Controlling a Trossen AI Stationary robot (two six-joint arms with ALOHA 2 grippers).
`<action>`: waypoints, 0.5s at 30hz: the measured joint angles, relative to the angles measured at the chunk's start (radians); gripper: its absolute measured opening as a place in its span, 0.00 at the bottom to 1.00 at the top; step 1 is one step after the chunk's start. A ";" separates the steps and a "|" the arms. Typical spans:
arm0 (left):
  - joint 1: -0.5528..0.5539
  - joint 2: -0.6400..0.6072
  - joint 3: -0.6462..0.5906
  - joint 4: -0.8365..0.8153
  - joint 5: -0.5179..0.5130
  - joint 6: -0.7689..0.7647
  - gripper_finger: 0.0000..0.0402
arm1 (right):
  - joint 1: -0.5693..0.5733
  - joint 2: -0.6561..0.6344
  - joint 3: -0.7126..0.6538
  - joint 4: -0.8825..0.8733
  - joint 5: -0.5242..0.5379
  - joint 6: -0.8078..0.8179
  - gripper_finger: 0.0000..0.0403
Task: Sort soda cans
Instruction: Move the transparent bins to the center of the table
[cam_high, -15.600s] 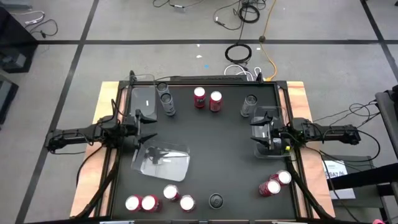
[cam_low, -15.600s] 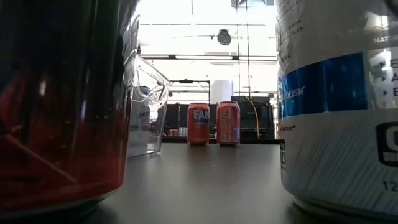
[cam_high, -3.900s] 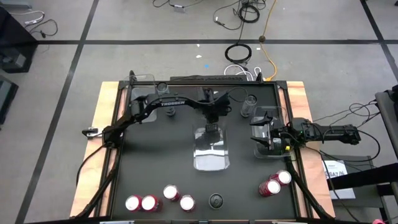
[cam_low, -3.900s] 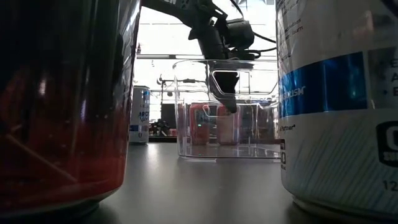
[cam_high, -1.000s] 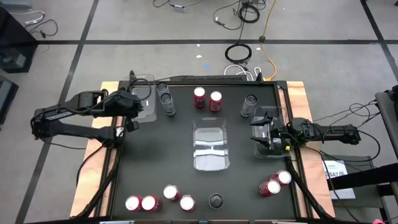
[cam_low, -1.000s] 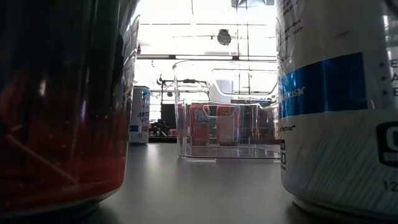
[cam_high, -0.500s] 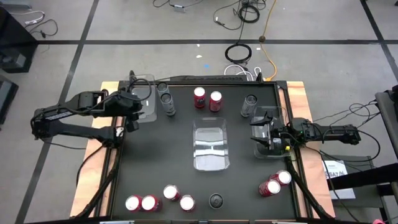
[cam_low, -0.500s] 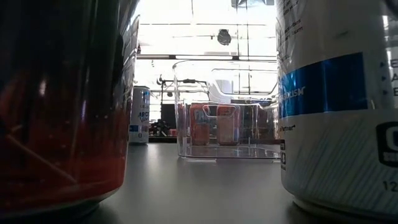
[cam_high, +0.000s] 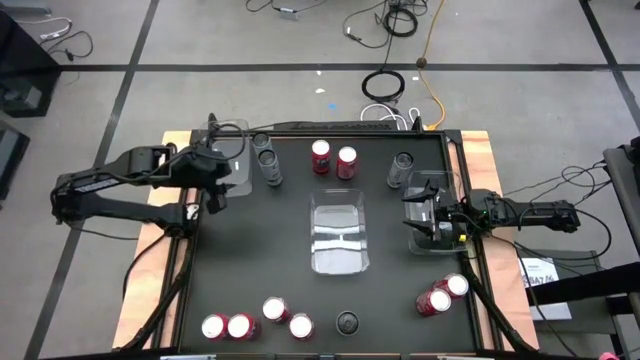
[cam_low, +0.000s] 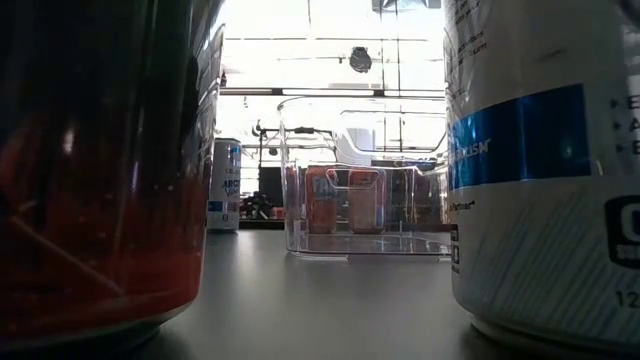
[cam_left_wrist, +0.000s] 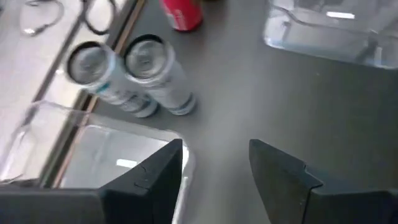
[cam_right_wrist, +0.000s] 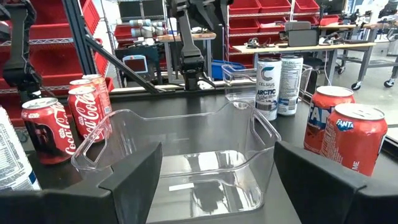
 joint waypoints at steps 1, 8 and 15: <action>0.004 0.007 0.000 0.000 0.020 0.007 0.49 | 0.000 0.000 0.000 0.000 0.000 0.000 0.75; 0.114 0.083 -0.032 0.001 0.143 0.101 0.49 | 0.000 0.000 0.000 0.000 0.000 0.000 0.75; 0.311 0.100 -0.129 0.020 0.289 0.231 0.49 | 0.000 0.000 0.000 0.000 0.000 0.000 0.75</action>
